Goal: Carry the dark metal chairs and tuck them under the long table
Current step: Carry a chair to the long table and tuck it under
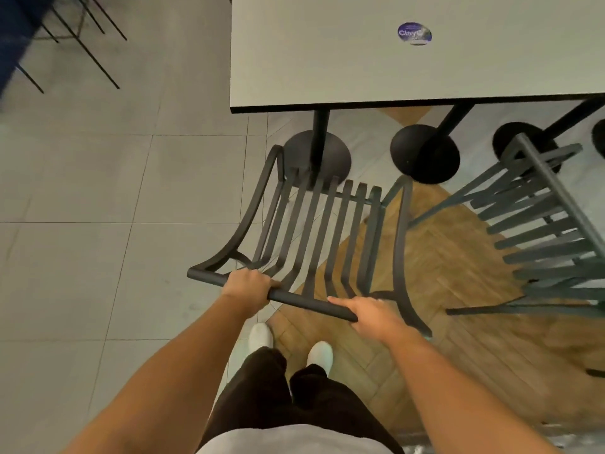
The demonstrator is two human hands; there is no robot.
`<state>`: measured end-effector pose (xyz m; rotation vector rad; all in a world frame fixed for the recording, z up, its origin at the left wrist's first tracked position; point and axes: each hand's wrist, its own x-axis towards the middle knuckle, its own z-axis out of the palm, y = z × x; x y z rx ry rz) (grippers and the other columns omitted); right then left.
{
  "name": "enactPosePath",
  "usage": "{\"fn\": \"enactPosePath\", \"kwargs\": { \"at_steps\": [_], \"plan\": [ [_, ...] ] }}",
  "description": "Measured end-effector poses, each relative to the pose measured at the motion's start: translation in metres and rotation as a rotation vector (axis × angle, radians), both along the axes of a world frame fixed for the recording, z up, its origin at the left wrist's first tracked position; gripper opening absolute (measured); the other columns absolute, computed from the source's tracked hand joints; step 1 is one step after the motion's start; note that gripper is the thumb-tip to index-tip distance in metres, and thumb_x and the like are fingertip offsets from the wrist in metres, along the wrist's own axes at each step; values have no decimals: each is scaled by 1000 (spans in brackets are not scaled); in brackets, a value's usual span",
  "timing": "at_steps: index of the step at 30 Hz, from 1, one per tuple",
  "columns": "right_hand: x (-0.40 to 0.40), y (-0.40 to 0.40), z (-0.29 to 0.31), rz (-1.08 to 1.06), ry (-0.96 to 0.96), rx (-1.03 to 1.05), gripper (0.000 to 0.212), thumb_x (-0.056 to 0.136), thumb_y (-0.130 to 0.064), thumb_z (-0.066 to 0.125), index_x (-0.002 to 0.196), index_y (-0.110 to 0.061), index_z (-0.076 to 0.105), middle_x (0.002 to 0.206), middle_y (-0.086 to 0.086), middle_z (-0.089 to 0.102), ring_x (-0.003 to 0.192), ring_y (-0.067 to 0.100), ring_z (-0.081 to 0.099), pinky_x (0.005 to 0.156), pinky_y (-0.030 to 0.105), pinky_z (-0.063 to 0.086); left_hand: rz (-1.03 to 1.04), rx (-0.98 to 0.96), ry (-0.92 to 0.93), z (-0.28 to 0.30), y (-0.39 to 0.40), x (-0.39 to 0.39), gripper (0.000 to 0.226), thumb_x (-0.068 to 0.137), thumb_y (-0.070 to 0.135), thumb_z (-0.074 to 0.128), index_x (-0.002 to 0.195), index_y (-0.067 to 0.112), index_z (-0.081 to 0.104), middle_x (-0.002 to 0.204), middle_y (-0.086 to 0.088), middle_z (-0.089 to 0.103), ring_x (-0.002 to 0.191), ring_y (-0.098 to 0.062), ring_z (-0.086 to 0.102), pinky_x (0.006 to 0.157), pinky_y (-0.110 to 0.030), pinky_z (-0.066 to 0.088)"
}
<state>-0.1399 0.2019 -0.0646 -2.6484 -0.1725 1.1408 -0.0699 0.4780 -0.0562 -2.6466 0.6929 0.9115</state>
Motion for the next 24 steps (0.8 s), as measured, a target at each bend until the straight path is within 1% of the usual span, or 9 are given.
{"fn": "enactPosePath", "kwargs": {
  "at_steps": [3, 4, 7, 10, 13, 16, 19, 21, 24],
  "plan": [
    [14, -12, 3, 30, 2, -9, 85, 99, -9, 54, 148, -71, 23, 130, -4, 63, 114, 25, 62, 89, 36, 48, 1, -16, 8, -2, -7, 8, 39, 108, 31, 47, 143, 48, 48, 120, 2, 68, 109, -24, 65, 77, -34, 48],
    [19, -16, 6, 44, 8, -18, 84, 99, -9, 53, 148, -70, 23, 128, -3, 63, 113, 25, 62, 88, 36, 47, 4, -28, 16, -2, -9, 12, 38, 109, 31, 46, 143, 47, 49, 119, 1, 68, 109, -25, 65, 77, -34, 48],
    [39, -26, 9, 46, 23, -33, 82, 100, -8, 50, 148, -70, 24, 125, -2, 63, 114, 26, 61, 92, 37, 47, 36, -91, 38, -5, -18, 26, 38, 108, 32, 46, 144, 46, 50, 115, -1, 67, 107, -25, 64, 80, -36, 51],
    [55, -36, 6, 14, 33, -64, 85, 100, -12, 52, 140, -79, 18, 135, 0, 62, 118, 27, 61, 98, 40, 51, 56, -136, 57, -4, -26, 38, 41, 109, 32, 46, 148, 43, 48, 115, -2, 65, 106, -24, 64, 80, -34, 50],
    [72, -46, 5, 6, 39, -58, 85, 101, -11, 49, 138, -81, 18, 139, 1, 60, 121, 28, 59, 101, 44, 51, 85, -145, 65, -4, -34, 50, 43, 109, 33, 47, 151, 43, 45, 114, -3, 67, 105, -23, 65, 82, -33, 53],
    [92, -56, 9, 44, 47, -58, 82, 102, -10, 48, 141, -78, 22, 132, 2, 62, 117, 28, 61, 99, 43, 52, 122, -149, 63, -4, -43, 59, 43, 109, 31, 47, 150, 44, 45, 112, -2, 67, 102, -23, 66, 85, -35, 56],
    [109, -63, 12, 64, 63, -59, 84, 100, -9, 49, 141, -77, 22, 131, 1, 64, 115, 28, 63, 96, 42, 54, 157, -143, 78, -5, -52, 65, 45, 109, 31, 47, 152, 44, 42, 113, -2, 66, 101, -22, 66, 84, -35, 57],
    [121, -71, 11, 89, 56, -52, 86, 99, -9, 47, 139, -79, 20, 130, -1, 66, 112, 27, 65, 92, 42, 55, 176, -135, 79, -5, -58, 72, 46, 109, 32, 47, 153, 45, 41, 115, -3, 66, 103, -24, 66, 85, -36, 58],
    [138, -79, 16, 109, 58, -36, 85, 98, -7, 46, 142, -76, 24, 130, 1, 66, 111, 26, 65, 91, 40, 56, 214, -123, 79, -7, -68, 80, 46, 109, 32, 47, 153, 45, 42, 120, -3, 67, 106, -24, 66, 88, -37, 58]
  ]
}}
